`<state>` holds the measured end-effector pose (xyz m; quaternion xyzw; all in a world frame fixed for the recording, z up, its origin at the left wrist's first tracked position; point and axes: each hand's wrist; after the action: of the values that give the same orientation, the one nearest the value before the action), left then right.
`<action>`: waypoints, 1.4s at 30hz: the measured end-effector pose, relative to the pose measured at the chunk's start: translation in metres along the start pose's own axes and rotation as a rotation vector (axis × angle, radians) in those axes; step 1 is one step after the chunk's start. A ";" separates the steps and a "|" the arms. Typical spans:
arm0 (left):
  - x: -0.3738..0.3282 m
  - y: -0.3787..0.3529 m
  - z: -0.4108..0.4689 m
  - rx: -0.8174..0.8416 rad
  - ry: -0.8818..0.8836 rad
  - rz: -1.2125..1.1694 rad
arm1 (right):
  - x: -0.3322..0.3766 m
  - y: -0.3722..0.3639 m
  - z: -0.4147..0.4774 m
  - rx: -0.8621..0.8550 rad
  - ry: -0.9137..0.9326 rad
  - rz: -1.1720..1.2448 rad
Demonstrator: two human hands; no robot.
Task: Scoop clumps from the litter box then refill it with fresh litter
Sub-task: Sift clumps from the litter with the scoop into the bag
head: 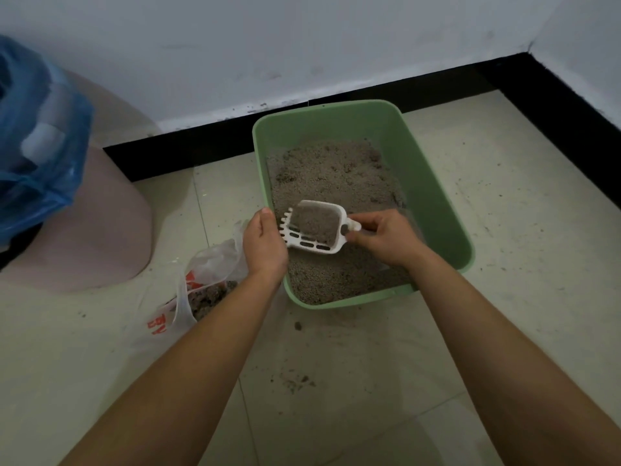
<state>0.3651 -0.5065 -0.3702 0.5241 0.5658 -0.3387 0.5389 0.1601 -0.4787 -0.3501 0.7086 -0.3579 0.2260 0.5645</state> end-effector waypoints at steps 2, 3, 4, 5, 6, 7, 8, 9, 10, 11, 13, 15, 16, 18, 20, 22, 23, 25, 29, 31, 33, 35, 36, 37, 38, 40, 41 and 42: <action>0.001 0.000 0.000 0.001 -0.008 -0.005 | 0.001 -0.001 -0.001 -0.016 -0.005 0.047; 0.001 -0.001 0.001 0.004 -0.010 -0.004 | 0.002 -0.002 -0.001 -0.026 -0.007 0.073; 0.001 -0.001 0.001 0.004 -0.014 -0.003 | 0.003 -0.002 -0.001 -0.029 -0.002 0.070; 0.001 0.000 0.001 0.003 -0.020 -0.001 | 0.002 -0.002 0.000 -0.022 0.002 0.061; 0.001 0.000 0.001 0.003 -0.027 0.002 | 0.003 -0.002 -0.001 -0.021 -0.001 0.063; 0.001 0.000 0.001 0.003 -0.030 0.008 | 0.005 -0.001 -0.001 -0.033 -0.012 0.101; 0.001 0.000 0.001 0.005 -0.031 0.013 | 0.007 0.000 -0.001 -0.044 -0.017 0.117; 0.001 0.001 0.002 0.005 -0.024 0.017 | 0.008 0.000 0.000 -0.046 -0.012 0.111; 0.000 0.000 0.002 0.005 -0.016 0.018 | 0.009 0.001 -0.001 -0.041 0.001 0.062; -0.002 0.000 0.002 0.003 -0.010 0.020 | 0.010 0.001 -0.001 -0.034 0.009 0.025; -0.005 0.002 0.002 0.019 -0.001 0.028 | 0.013 0.002 -0.003 -0.045 -0.001 0.053; -0.007 0.006 0.006 0.063 0.033 0.022 | 0.016 0.002 -0.006 -0.058 -0.003 0.064; -0.010 0.008 0.008 0.094 0.073 0.023 | 0.018 0.002 -0.007 -0.060 0.002 0.037; -0.017 0.016 0.014 0.174 0.178 0.034 | 0.021 0.002 -0.010 -0.071 -0.005 0.040; -0.028 0.023 0.017 0.265 0.278 -0.010 | 0.025 0.005 -0.012 -0.089 -0.022 0.076; -0.039 0.031 0.022 0.310 0.315 -0.051 | 0.028 0.005 -0.015 -0.081 -0.023 0.034; -0.042 0.035 0.025 0.306 0.291 -0.044 | 0.030 0.005 -0.017 -0.083 -0.027 0.027; -0.046 0.046 0.029 0.264 0.174 0.058 | 0.033 0.004 -0.020 -0.101 -0.037 0.047; -0.045 0.075 0.041 0.291 -0.063 0.431 | 0.036 0.002 -0.027 -0.132 -0.029 -0.014; -0.042 0.090 0.044 0.350 -0.102 0.666 | 0.037 0.002 -0.028 -0.160 -0.033 -0.017; -0.038 0.103 0.043 0.371 -0.097 0.940 | 0.038 0.000 -0.029 -0.157 -0.036 -0.061; -0.031 0.116 0.041 0.383 -0.047 1.090 | 0.040 -0.002 -0.031 -0.182 -0.039 -0.061; -0.026 0.122 0.042 0.395 -0.011 1.105 | 0.040 -0.002 -0.031 -0.184 -0.036 -0.075; -0.022 0.128 0.044 0.407 0.014 1.092 | 0.041 -0.003 -0.032 -0.177 -0.036 -0.096; -0.018 0.134 0.045 0.415 0.028 1.054 | 0.042 -0.003 -0.033 -0.171 -0.036 -0.102; -0.016 0.141 0.046 0.407 -0.010 0.965 | 0.043 -0.003 -0.034 -0.176 -0.047 -0.070; -0.016 0.143 0.045 0.390 -0.045 0.928 | 0.044 -0.003 -0.035 -0.178 -0.051 -0.060; -0.018 0.144 0.043 0.369 -0.074 0.885 | 0.046 -0.002 -0.035 -0.181 -0.048 -0.048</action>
<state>0.5117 -0.5198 -0.3349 0.7891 0.1993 -0.1901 0.5490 0.1944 -0.4559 -0.3092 0.6683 -0.3732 0.1620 0.6228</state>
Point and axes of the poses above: each hand's wrist, its own z-axis towards the middle knuckle, its own y-axis out of the back of the hand, x = y × z, and after that the axes turned 5 degrees about -z, right-handed
